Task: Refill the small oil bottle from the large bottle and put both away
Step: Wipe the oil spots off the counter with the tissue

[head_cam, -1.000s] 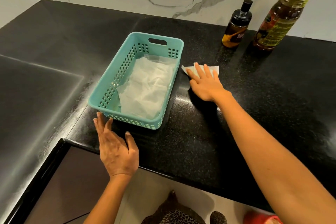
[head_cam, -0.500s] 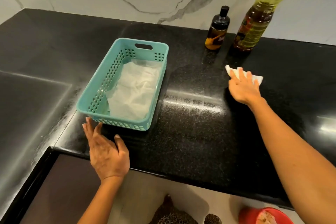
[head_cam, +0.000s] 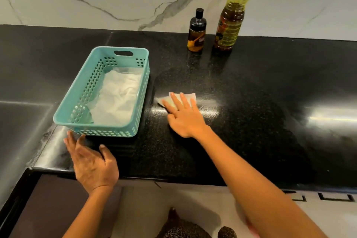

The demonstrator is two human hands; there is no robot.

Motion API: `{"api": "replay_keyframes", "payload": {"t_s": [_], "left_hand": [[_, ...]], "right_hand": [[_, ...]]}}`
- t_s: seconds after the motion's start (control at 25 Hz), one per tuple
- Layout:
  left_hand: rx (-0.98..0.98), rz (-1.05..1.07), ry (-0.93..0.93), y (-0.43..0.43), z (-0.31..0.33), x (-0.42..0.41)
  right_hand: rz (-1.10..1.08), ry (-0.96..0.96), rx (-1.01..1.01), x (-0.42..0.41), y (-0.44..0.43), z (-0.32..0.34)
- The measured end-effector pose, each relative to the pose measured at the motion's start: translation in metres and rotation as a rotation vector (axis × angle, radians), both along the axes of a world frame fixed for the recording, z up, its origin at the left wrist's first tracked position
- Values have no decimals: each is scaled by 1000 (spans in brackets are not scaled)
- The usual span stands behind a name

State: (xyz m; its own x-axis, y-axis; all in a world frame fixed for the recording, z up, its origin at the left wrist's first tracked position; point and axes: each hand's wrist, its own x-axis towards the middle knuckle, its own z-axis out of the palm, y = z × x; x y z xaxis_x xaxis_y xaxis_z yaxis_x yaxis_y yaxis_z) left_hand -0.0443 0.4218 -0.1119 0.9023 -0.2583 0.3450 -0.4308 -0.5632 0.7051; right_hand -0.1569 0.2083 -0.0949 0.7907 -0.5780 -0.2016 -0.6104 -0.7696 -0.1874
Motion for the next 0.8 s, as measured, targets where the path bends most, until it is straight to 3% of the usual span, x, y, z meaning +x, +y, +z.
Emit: {"api": "replay_keyframes", "payload": {"t_s": [0.16,0.28,0.36,0.52,0.64,0.72,0.8], "left_hand": [[16,14,-9,-1,-4,1],[17,12,-16,0,-4,2],[16,1,-18,0,-5,3],[35,9,11,1,-7,3],[64,-6,9,1,-7,5],[73,-11,17,1,-8,5],[72,-12,17,1,-8,4]], "right_hand": [[-319,-32,-144,-107,-51,-2],[-641,23,-3,-142,-52,-1],[-600,14,-54,-107,-28,-5],[-212,-91,-28,-31,60,-2],[-1,-105,10,-50,104,1],[-58,-121,-58,-91,82,-3],[-304,-71,-126,-145,42,-9]]}}
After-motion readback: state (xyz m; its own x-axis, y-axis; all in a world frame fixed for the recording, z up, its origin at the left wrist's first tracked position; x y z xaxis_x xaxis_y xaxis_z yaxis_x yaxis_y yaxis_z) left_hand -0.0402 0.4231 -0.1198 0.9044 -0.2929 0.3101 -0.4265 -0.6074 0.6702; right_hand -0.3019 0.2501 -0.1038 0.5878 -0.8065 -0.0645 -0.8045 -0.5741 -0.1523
